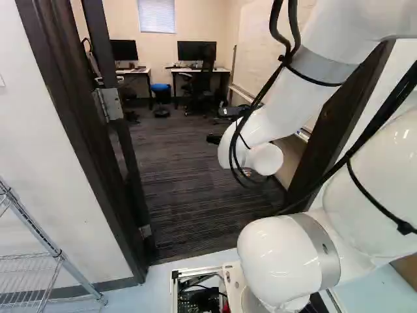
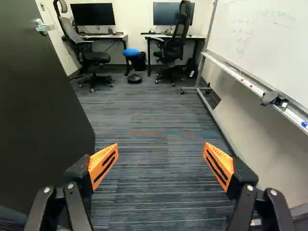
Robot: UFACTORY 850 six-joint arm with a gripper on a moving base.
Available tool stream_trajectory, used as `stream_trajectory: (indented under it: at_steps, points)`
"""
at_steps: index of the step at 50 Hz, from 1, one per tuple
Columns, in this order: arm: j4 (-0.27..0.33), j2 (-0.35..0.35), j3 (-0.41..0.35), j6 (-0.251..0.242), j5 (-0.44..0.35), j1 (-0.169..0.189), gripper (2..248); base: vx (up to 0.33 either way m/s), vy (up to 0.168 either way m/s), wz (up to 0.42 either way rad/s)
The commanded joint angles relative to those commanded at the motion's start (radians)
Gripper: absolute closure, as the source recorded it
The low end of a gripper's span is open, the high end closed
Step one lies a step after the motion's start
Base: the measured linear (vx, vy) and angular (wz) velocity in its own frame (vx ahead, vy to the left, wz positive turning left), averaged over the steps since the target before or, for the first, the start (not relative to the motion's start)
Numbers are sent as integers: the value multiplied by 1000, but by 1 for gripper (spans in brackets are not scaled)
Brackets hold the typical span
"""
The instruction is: Open the door and move inside
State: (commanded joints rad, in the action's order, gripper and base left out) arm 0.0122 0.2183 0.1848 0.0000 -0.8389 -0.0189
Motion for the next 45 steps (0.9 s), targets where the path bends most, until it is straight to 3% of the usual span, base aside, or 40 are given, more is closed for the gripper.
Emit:
stream_trajectory:
  at_steps: [21, 45]
  points:
    - [-9, 46, -74, 0, -26, 14, 3, 0, 0, 0]
    - [-12, 61, -97, 0, -34, 19, 3, 0, 0, 0]
